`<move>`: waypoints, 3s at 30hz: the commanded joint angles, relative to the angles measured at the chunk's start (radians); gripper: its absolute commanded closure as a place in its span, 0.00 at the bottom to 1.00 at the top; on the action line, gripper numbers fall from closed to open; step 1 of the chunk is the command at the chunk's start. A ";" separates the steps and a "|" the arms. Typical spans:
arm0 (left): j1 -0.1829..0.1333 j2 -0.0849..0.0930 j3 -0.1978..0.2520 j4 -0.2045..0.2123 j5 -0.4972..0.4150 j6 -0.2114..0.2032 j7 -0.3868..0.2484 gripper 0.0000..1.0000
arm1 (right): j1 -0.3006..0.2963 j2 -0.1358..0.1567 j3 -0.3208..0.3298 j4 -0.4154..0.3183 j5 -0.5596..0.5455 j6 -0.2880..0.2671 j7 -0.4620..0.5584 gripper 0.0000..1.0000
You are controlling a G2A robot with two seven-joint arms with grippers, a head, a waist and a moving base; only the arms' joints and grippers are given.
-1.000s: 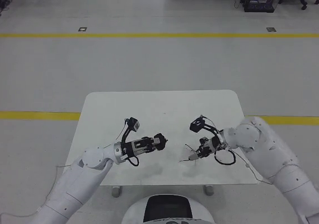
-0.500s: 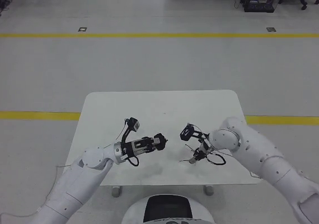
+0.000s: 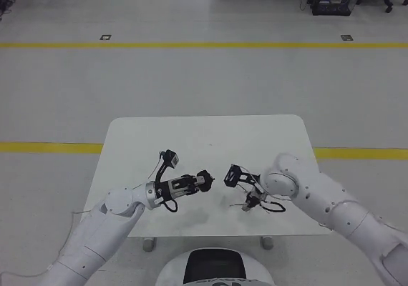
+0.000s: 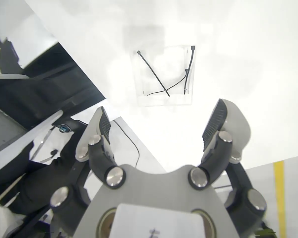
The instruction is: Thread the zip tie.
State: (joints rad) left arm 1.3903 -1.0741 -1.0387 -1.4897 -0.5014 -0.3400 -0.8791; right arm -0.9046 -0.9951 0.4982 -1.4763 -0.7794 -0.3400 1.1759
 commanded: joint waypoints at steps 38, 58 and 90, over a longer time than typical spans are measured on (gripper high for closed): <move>0.000 0.000 0.000 0.000 0.000 0.000 0.000 1.00 | 0.078 -0.003 -0.221 0.016 -0.122 0.000 -0.170 0.67; 0.000 0.000 0.000 0.000 0.000 0.000 0.000 1.00 | 0.127 -0.012 -0.309 0.077 -0.107 0.000 -0.270 0.93; 0.000 0.000 0.000 0.000 0.000 0.000 0.000 1.00 | 0.106 -0.147 -0.328 0.286 -0.158 0.000 -0.271 0.79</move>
State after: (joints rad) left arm 1.3903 -1.0741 -1.0387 -1.4897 -0.5014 -0.3400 -0.8791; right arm -0.7982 -1.1390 0.1700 -1.1945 -0.9347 -0.3400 0.9024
